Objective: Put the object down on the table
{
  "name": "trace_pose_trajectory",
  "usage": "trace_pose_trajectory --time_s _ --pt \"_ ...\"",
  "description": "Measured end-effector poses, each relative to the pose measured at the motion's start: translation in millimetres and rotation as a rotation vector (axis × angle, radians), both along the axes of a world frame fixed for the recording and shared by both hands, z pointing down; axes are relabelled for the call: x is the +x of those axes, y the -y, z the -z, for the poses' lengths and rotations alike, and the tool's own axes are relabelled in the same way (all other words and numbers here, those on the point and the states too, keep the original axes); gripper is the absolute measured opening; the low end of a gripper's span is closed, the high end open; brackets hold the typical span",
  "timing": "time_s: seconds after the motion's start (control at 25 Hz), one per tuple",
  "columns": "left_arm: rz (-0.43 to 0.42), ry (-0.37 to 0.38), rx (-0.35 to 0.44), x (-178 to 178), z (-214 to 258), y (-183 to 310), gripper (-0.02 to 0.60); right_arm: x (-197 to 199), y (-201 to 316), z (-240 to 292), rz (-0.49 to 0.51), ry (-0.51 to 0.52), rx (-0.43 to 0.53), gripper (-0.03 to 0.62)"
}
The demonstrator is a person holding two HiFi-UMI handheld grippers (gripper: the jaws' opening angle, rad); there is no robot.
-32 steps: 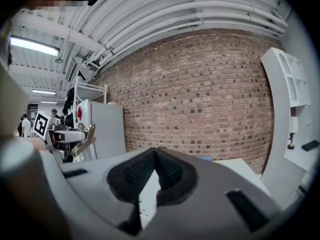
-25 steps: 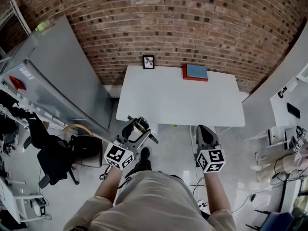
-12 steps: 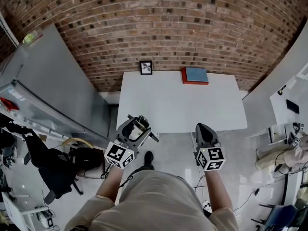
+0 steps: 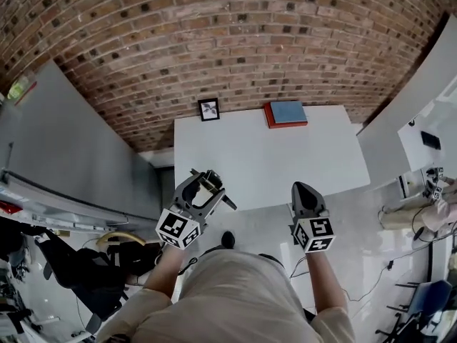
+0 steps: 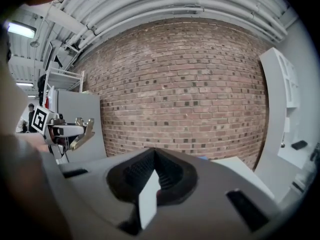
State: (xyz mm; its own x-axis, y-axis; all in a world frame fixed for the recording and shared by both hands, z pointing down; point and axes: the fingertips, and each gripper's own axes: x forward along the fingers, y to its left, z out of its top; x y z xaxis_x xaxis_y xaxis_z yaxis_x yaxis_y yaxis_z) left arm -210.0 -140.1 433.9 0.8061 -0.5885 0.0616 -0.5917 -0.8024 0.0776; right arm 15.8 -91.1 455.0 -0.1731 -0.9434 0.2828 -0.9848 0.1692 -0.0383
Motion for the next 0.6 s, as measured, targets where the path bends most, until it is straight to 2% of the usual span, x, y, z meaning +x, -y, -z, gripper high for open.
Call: trace_pose_trajectory --time_s 0.32,0.6 --pt "-0.116 0.028 -0.028 14.1 -18.0 45.9 0.275 6.5 12.2 -16.5 -0.110 0.020 -0.033 0.002" --pt "-0.200 0.057 -0.066 57.0 -34.9 61.8 0.275 28.8 11.2 -29.7 -0.170 0.038 -0.081 0.002"
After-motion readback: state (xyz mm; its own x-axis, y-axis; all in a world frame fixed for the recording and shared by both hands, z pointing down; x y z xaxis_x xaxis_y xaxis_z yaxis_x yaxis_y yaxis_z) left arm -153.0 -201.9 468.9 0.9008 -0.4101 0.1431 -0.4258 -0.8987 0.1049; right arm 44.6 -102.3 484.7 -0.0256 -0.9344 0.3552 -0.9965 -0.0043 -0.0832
